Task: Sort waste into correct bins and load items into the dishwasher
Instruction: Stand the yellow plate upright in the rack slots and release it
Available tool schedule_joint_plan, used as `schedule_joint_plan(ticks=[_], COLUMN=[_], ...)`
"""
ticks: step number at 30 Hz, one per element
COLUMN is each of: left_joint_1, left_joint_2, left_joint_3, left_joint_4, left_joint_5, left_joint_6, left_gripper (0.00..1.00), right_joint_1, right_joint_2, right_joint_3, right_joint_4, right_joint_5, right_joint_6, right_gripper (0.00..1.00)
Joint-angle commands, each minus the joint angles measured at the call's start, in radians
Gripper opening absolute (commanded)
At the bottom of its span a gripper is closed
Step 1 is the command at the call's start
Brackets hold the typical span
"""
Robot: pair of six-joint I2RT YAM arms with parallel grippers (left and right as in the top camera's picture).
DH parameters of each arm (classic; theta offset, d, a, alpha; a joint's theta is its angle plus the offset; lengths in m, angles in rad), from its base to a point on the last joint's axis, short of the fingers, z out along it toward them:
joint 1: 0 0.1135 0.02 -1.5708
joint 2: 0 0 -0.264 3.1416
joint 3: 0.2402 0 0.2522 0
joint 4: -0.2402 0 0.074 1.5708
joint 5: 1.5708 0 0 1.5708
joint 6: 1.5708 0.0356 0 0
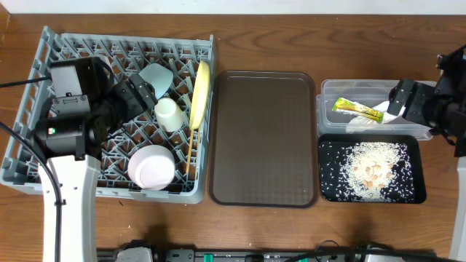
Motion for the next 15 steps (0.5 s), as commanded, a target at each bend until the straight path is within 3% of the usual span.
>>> schedule_joint_plan(ticks=[1,15], left_joint_1=[0.003,0.003], left_joint_2=[0.004,0.004], left_joint_3=[0.002,0.002], left_joint_4=[-0.002,-0.002], left_joint_5=[-0.028,-0.028], left_joint_6=[0.018,0.018], left_gripper=[0.92,0.93], right_joint_1=[-0.003,-0.003], right_joint_2=[0.000,0.000], right_joint_3=[0.011,0.011], right_joint_4=[-0.001,-0.001], right_joint_5=[-0.004,-0.004], right_joint_6=[0.014,0.014], right_gripper=[0.99,0.99])
